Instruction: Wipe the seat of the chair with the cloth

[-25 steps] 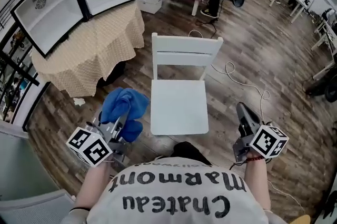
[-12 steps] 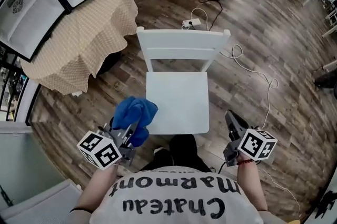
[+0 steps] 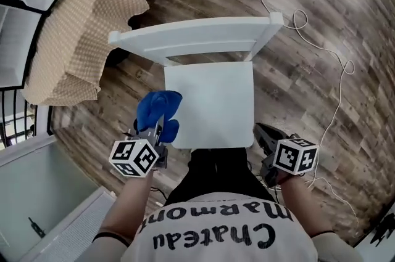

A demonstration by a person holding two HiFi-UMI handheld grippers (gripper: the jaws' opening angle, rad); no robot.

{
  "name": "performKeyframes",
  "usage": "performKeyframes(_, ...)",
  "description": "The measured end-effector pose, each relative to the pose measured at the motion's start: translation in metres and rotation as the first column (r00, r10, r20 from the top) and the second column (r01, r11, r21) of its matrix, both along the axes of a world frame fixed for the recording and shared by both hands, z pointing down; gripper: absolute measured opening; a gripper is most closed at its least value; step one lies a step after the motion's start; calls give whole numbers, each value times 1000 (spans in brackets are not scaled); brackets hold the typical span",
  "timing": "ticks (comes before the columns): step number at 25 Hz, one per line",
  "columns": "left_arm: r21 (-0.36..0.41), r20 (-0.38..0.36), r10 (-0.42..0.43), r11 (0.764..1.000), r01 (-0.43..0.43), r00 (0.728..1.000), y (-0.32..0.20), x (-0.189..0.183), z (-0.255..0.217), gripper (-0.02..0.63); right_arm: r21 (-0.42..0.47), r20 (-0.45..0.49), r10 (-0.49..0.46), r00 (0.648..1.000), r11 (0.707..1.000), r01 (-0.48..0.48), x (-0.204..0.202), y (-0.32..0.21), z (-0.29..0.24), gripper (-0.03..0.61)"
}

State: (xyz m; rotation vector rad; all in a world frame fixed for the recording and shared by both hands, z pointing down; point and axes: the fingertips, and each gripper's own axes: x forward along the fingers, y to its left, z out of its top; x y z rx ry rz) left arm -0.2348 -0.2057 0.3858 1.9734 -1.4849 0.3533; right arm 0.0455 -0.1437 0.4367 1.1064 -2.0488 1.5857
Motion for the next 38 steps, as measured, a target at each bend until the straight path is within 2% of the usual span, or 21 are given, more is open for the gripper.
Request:
performKeyframes(3,-50,39,-41,998,43,998,-24,-3,45,91,6,20,20,1000,1000,-21,-4,-12,23,15)
performKeyframes(5,-80,34,-66,994,68,997,-39,-4,76,91,-8,32,32,999,999,-32,-1,-13,38,15)
performKeyframes(7,-109,27,-71,991,74,997,-50,-4,105,91,-26,5,29,1000,999,-29,11,-8,55,15)
performKeyframes(10,-139,-31,-109,985,104,994,-67,-2,145,91,-42,-53,68,996,997,-71,38,-3,80,15)
performKeyframes(12,-155,-75,-165,976,152,983,-73,-6,170,92,-62,-51,88,995,994,-91,47,3,93,15)
performKeyframes(14,-178,-51,-215,963,203,975,-72,-15,195,97,-80,-31,78,996,994,-80,45,11,102,15)
performKeyframes(17,-197,48,-250,947,255,967,-75,-29,224,120,-82,-14,66,998,994,-66,39,21,112,15)
performKeyframes(21,-218,166,-208,946,242,964,-76,-38,250,245,-113,14,96,995,989,-93,32,38,126,15)
performKeyframes(23,-226,221,-159,952,209,962,-71,-37,259,261,-121,17,103,995,988,-100,29,43,131,15)
performKeyframes(24,-233,255,-117,956,178,960,-66,-35,264,256,-123,18,107,994,987,-104,28,45,133,15)
performKeyframes(25,-246,294,-62,959,138,954,-60,-32,270,219,-124,19,113,993,986,-110,27,47,135,15)
performKeyframes(26,-260,333,-3,961,95,943,-54,-27,277,150,-126,20,122,992,985,-118,27,48,136,15)
performKeyframes(28,-271,379,75,962,33,923,-47,-19,287,99,-126,21,141,990,982,-138,29,51,138,15)
performKeyframes(29,-266,380,78,964,28,922,-47,-16,290,93,-125,20,152,988,981,-148,31,53,139,15)
performKeyframes(33,-248,330,-14,964,101,944,-61,-12,291,77,-127,15,191,981,974,-188,38,63,143,15)
performKeyframes(36,-238,344,-4,967,91,939,-74,-4,290,77,-132,13,219,976,967,-216,44,72,146,15)
performKeyframes(38,-230,324,24,972,54,946,-82,11,289,77,-136,13,248,969,960,-244,49,78,147,15)
